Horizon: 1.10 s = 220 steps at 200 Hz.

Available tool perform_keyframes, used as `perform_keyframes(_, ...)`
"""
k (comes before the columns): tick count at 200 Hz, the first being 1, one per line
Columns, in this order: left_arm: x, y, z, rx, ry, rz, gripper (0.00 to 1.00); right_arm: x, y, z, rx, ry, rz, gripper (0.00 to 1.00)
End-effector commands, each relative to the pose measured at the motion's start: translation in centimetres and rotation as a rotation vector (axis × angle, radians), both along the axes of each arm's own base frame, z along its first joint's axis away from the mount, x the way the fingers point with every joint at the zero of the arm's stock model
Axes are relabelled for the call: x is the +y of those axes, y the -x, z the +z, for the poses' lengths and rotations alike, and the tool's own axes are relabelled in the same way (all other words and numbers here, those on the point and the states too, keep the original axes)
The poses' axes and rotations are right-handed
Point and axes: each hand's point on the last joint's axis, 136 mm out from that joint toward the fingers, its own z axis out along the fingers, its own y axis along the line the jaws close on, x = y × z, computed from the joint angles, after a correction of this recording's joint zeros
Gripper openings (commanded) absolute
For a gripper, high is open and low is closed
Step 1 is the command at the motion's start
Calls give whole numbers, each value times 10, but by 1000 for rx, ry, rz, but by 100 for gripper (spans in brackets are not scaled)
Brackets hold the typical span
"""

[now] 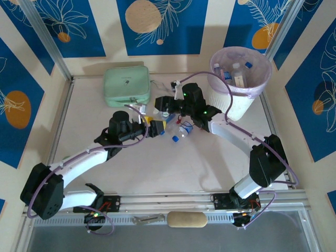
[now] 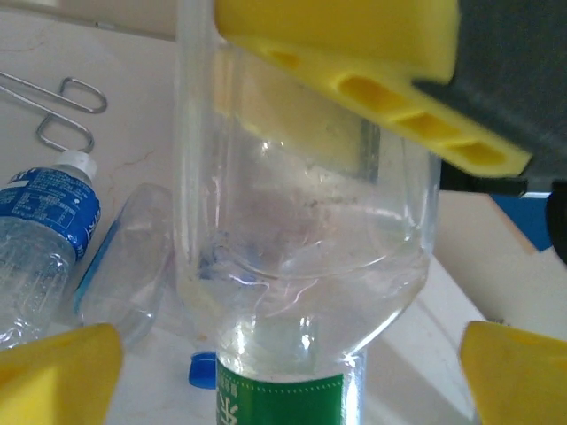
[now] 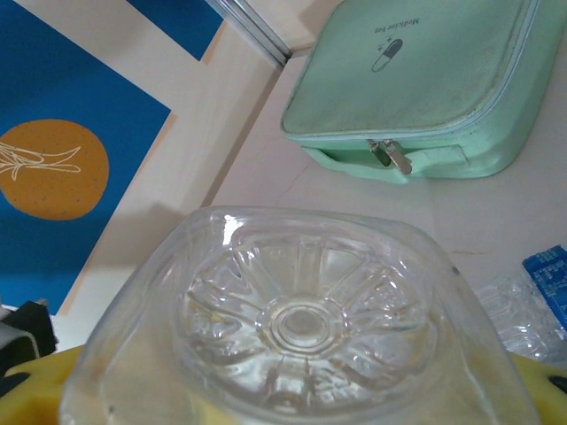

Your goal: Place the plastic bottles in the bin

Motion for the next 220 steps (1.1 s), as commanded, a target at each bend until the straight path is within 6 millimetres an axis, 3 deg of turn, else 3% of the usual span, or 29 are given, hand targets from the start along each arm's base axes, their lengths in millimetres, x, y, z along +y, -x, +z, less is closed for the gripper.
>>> perform_keyframes(1, 17, -2, 23, -71, 27, 83, 99, -22, -6, 31, -98, 9, -45, 57)
perform_keyframes(16, 35, -5, 24, -78, 30, 156, 99, -42, -12, 49, -153, 27, -80, 56)
perform_keyframes(43, 68, -12, 18, -63, 14, 284, 99, -85, -20, 98, -284, 39, -155, 56)
perform_keyframes(79, 104, -27, -14, 66, 28, 446, 99, -149, -28, 165, -480, 91, -305, 55)
perform_keyframes(106, 111, -32, -37, 156, 72, 483, 99, -200, -37, 208, -620, 159, -454, 55)
perform_keyframes(123, 107, -33, -48, 197, 90, 474, 99, -232, -46, 225, -666, 197, -554, 55)
perform_keyframes(160, 95, -34, -63, 249, 110, 425, 99, -290, -70, 226, -681, 327, -722, 55)
perform_keyframes(220, 83, -36, -60, 256, 114, 359, 99, -372, -94, 178, -509, 475, -930, 55)
